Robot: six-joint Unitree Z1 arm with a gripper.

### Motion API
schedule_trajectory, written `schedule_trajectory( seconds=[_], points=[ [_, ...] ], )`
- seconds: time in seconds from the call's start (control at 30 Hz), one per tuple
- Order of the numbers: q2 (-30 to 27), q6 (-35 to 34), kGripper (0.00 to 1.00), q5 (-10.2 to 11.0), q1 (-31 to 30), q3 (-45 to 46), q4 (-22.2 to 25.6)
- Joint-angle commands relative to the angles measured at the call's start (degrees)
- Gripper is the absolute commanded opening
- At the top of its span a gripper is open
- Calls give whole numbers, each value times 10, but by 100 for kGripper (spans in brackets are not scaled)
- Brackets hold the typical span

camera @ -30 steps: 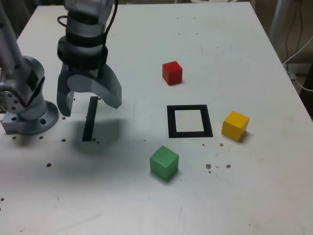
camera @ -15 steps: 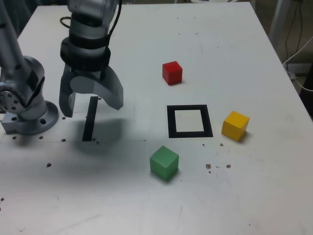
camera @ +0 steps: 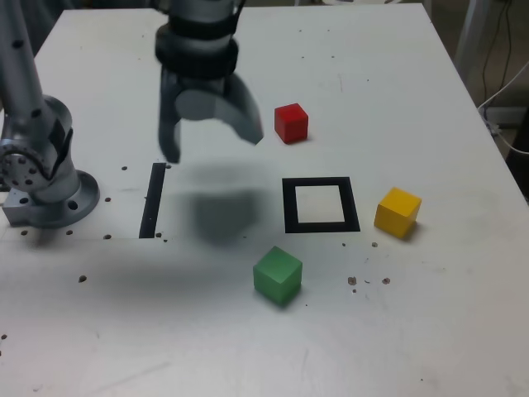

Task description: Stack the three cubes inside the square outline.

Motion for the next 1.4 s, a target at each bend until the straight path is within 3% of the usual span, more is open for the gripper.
schedule_trajectory(
  seconds=[0.0, 0.3, 0.73, 1.37],
  points=[
    [14, 4, 100, 1, 17, -24, 11],
    [77, 6, 100, 9, 74, -105, 38],
    [156, 27, 100, 17, 151, -175, 36],
    [253, 64, 97, 5, 197, -250, 51]
  ],
)
